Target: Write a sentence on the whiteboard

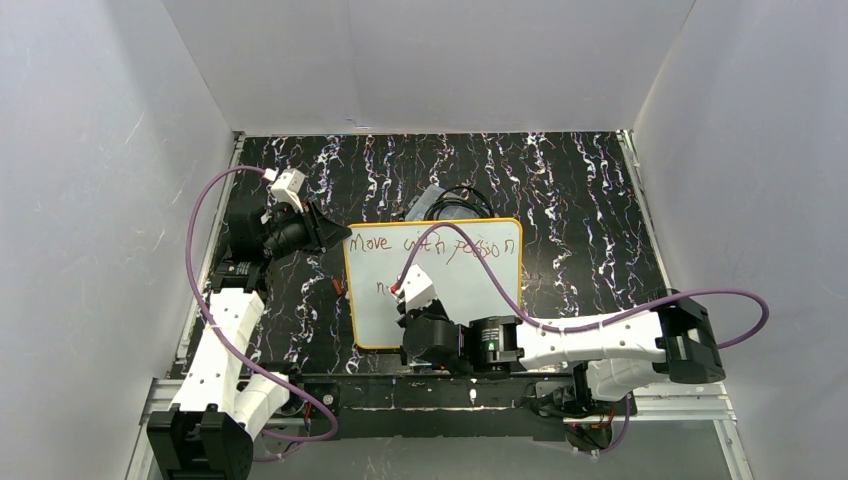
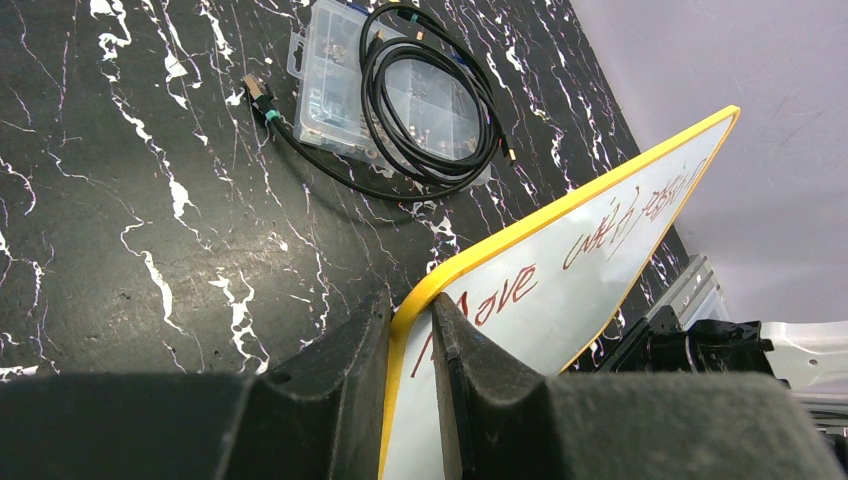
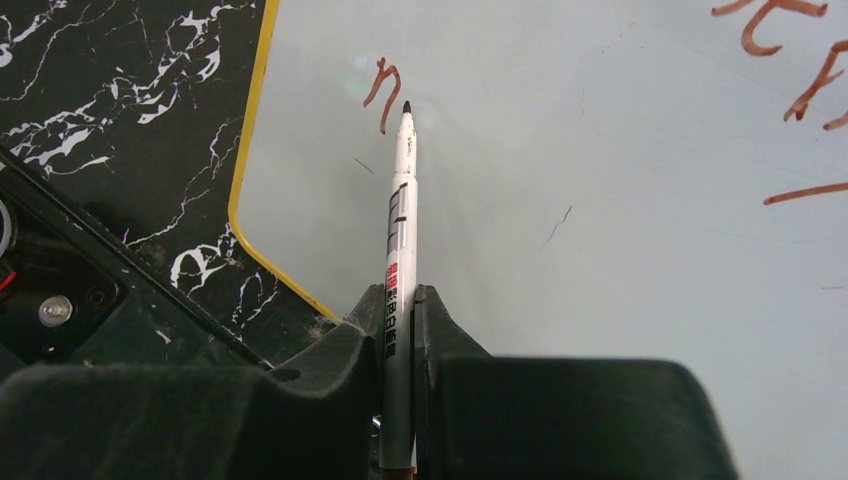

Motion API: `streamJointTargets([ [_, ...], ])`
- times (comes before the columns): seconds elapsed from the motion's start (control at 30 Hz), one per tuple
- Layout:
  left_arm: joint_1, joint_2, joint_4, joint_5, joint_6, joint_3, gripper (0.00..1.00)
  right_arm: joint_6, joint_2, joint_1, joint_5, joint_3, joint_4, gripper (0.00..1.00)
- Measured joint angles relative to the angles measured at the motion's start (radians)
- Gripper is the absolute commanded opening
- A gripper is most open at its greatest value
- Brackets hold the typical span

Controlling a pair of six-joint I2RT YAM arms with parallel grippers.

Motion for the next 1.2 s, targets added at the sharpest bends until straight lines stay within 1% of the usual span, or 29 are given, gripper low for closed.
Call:
streamJointTargets([
  [0.7,0.000,0.000,0.000,-0.002,0.000,0.000,0.19,-0.003,0.068,-0.029,-0.015,0.061,-0.037,0.01],
  [1.2,0.000,0.000,0.000,-0.002,0.000,0.000,0.19,0.058,0.066,-0.028,-0.051,0.061,-0.088,0.01],
])
